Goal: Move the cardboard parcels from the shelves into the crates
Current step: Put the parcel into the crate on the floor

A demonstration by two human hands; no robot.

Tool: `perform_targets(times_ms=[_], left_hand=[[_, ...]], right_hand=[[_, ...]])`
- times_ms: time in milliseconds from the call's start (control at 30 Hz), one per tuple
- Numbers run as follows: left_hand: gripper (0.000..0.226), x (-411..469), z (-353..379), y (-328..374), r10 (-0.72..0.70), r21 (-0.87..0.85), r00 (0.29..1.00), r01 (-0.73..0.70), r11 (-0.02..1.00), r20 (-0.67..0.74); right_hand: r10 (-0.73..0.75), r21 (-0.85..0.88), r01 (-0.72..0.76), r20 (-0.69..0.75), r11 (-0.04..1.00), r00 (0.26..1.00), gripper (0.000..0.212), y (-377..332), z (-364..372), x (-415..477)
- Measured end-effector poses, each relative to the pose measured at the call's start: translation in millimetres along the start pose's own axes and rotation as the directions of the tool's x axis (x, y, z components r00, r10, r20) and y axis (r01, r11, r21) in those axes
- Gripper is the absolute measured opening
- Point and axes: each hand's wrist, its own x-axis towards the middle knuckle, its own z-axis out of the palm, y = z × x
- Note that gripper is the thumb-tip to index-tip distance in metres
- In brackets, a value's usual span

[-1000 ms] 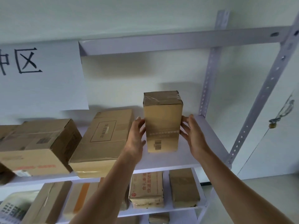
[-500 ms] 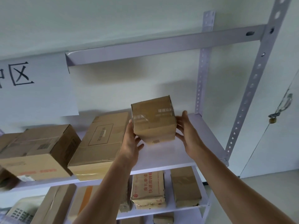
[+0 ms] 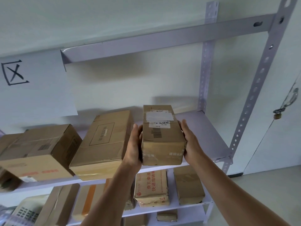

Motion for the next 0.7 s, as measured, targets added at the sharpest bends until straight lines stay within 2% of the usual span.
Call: perform_targets(times_ms=[100,200,300,367,700], left_hand=[[0.069,-2.0,1.1,-4.4,0.060,0.077,0.998,-0.062,0.995,0.020],[0.068,-1.0,-0.3,-11.4,0.093,0.151,0.993,-0.102,0.983,0.066],[0.070,-1.7,2.7,-9.0,0.094,0.156,0.987,-0.115,0.981,0.133],[0.069,-3.5,5.6,-7.4,0.096,0.138,0.983,-0.119,0.983,0.158],[0.065,-28.9,23.8,7.0,0.160,0.137,0.983,-0.172,0.976,0.094]], right_hand=[[-0.028,0.076,0.027,0.011,0.997,1.000,0.049,3.7,1.0,0.7],[-0.065,0.129,0.060,0.034,0.990,0.997,0.055,5.3,1.2,0.3],[-0.144,0.118,0.136,0.062,0.984,0.988,0.049,9.0,-0.7,-0.9],[-0.157,0.098,0.151,0.064,0.984,0.986,0.053,10.0,-1.2,-3.4],[-0.174,0.075,0.163,0.160,0.984,0.972,0.059,-7.1,1.2,-13.9]])
